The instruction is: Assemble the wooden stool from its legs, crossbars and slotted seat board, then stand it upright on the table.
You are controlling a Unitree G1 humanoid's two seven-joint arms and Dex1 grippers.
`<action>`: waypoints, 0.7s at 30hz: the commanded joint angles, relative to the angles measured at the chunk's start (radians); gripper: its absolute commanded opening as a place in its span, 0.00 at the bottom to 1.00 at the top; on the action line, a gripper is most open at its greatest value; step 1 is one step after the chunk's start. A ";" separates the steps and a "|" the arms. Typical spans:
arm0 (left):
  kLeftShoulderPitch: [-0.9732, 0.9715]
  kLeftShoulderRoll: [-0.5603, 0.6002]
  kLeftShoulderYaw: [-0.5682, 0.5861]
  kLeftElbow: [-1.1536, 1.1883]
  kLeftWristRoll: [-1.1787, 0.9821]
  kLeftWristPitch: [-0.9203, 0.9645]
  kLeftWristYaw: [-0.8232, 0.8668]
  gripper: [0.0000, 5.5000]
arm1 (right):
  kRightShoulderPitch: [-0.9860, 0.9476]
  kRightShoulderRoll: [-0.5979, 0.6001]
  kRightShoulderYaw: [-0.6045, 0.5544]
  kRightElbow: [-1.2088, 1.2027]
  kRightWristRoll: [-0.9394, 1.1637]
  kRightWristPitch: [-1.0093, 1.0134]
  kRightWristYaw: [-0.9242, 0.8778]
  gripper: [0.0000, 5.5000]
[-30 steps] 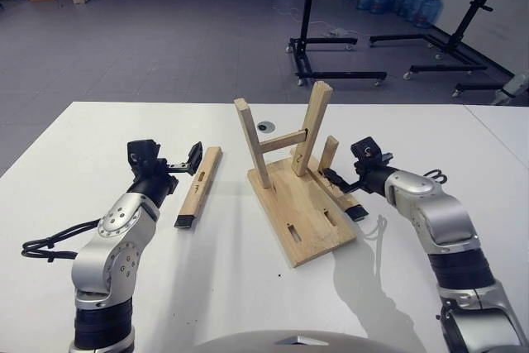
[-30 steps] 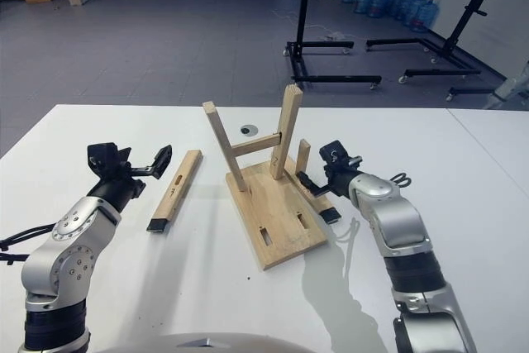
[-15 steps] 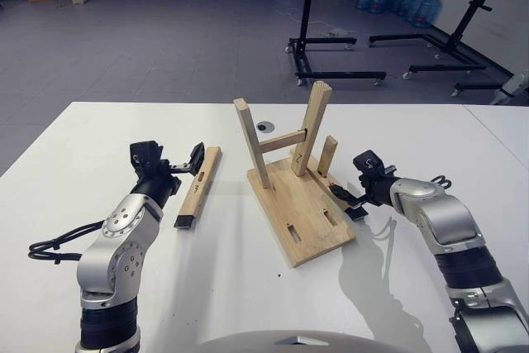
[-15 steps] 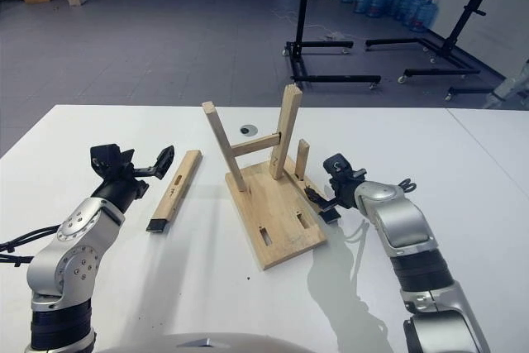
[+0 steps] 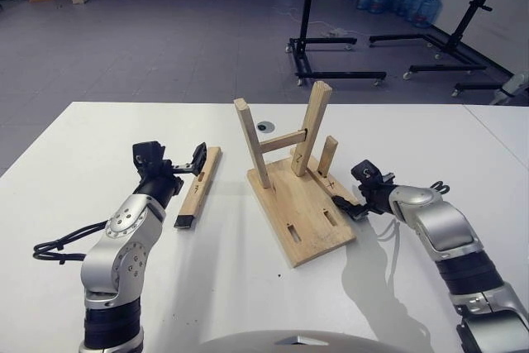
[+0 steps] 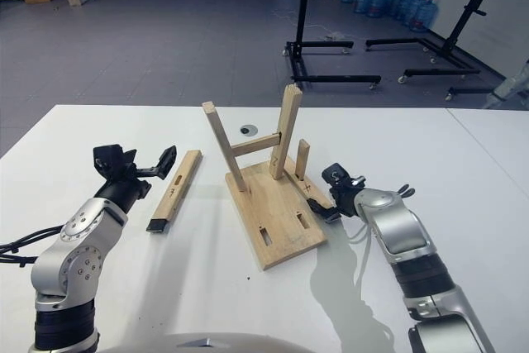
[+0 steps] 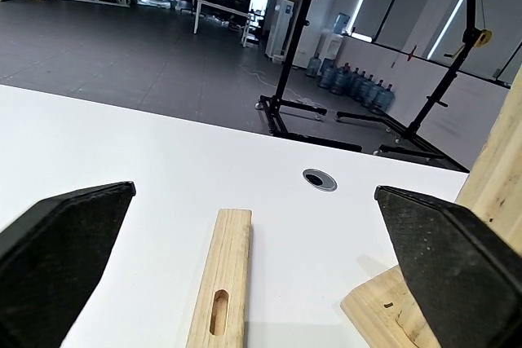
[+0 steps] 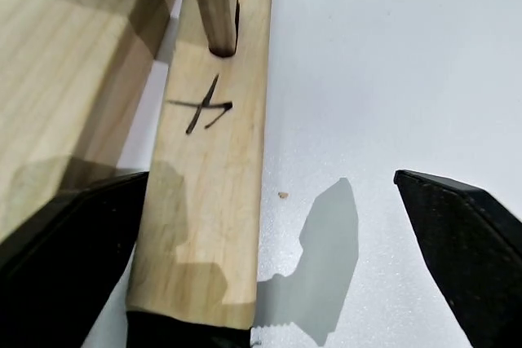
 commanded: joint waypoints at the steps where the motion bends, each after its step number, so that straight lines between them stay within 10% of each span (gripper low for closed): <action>1: -0.007 -0.007 -0.008 0.019 0.012 -0.007 -0.006 0.98 | 0.019 0.000 0.021 0.044 -0.012 0.001 0.016 0.87; 21: -0.018 -0.018 0.010 0.018 0.030 -0.008 0.008 0.98 | 0.024 0.069 -0.014 0.095 0.046 0.137 0.033 0.37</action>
